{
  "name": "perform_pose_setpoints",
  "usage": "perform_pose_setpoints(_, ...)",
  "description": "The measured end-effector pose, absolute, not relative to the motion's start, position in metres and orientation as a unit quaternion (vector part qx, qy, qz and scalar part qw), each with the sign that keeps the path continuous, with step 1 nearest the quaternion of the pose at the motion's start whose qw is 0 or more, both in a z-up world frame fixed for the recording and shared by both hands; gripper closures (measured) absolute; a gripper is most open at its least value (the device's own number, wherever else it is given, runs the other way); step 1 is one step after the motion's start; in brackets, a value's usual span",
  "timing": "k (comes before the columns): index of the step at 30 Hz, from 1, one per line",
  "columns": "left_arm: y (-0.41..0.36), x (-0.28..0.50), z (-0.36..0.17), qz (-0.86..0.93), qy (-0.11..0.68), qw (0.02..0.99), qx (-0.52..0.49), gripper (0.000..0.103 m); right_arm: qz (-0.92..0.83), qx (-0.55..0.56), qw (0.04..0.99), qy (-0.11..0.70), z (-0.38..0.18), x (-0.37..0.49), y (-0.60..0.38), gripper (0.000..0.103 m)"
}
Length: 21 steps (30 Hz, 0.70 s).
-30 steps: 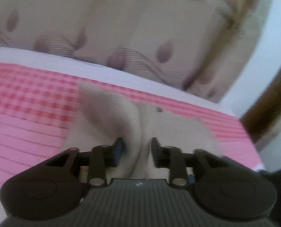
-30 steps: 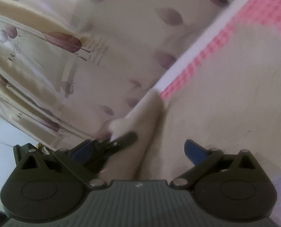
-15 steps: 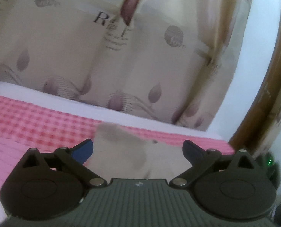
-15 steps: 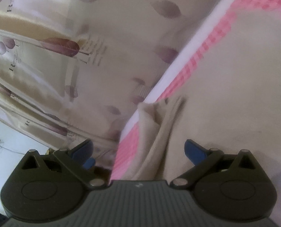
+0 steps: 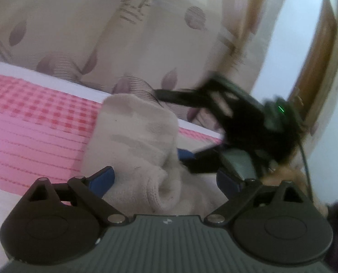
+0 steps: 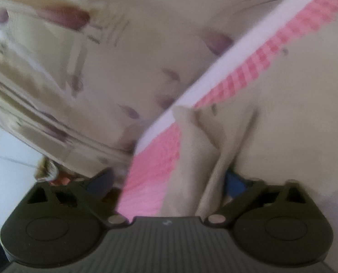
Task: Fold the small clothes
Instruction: 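Pinch the sweater edge with the right tool and tuck it over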
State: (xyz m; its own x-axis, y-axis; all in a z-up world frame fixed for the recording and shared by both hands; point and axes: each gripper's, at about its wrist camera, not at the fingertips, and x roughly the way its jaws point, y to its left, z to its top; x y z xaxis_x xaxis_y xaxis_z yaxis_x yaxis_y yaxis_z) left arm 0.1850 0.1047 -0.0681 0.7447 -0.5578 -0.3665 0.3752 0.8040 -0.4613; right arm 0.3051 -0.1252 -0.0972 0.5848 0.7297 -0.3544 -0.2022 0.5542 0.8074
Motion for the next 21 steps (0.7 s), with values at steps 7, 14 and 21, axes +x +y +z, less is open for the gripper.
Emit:
perform_pose_setpoints(7, 0.108, 0.181, -0.073, -0.276, 0.248, 0.91, -0.187, 0.009, 0.264, 0.264, 0.855, 0.36, -0.093, 0.302, -0.1, 0.086)
perform_pose_setpoints(14, 0.136, 0.171, -0.062, -0.235, 0.233, 0.909, -0.252, 0.001, 0.255, 0.272, 0.873, 0.315, -0.068, 0.29, -0.148, 0.087)
perform_pose_setpoints(21, 0.125, 0.181, -0.069, -0.231, 0.26, 0.904, -0.248, 0.0, 0.209, 0.283, 0.893, 0.282, -0.054, 0.285, -0.234, 0.087)
